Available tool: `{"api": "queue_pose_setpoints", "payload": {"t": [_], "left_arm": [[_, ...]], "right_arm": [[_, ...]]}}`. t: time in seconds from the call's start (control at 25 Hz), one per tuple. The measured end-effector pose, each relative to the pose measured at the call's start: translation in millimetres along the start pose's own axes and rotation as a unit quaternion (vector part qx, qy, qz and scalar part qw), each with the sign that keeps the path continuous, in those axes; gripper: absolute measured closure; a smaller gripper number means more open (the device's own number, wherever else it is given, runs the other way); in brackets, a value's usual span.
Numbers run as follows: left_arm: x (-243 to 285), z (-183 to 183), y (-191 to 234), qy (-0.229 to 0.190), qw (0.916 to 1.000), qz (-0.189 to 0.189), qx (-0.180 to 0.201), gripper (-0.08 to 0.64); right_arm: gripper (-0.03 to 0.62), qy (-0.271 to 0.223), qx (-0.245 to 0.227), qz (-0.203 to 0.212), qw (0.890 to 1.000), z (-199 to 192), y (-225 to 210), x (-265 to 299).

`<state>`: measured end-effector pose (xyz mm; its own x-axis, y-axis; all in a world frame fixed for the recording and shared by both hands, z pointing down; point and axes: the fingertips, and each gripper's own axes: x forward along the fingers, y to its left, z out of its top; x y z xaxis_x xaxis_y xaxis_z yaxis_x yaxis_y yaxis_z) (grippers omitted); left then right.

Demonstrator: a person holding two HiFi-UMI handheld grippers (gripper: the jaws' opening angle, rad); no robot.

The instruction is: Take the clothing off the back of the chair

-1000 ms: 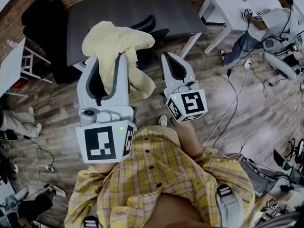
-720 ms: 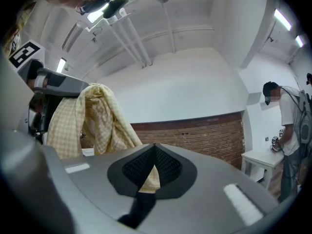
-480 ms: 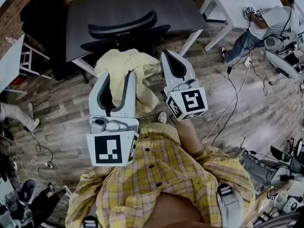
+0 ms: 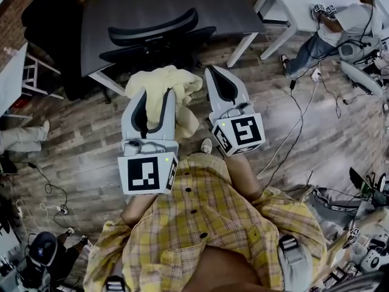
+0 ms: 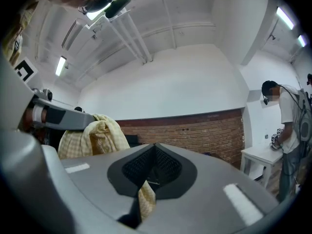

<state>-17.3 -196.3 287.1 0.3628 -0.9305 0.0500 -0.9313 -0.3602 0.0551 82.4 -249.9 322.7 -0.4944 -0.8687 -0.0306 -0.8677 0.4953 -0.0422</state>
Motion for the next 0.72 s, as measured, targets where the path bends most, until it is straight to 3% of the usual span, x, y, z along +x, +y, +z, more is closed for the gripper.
{"api": "queue_pose_setpoints", "payload": {"t": [0.72], "left_arm": [[32,-35,4,-0.012,0.9999,0.004,0.002,0.413]], "right_arm": [[0.59,-0.003,-0.005,0.005,1.0,-3,8,-1]]}}
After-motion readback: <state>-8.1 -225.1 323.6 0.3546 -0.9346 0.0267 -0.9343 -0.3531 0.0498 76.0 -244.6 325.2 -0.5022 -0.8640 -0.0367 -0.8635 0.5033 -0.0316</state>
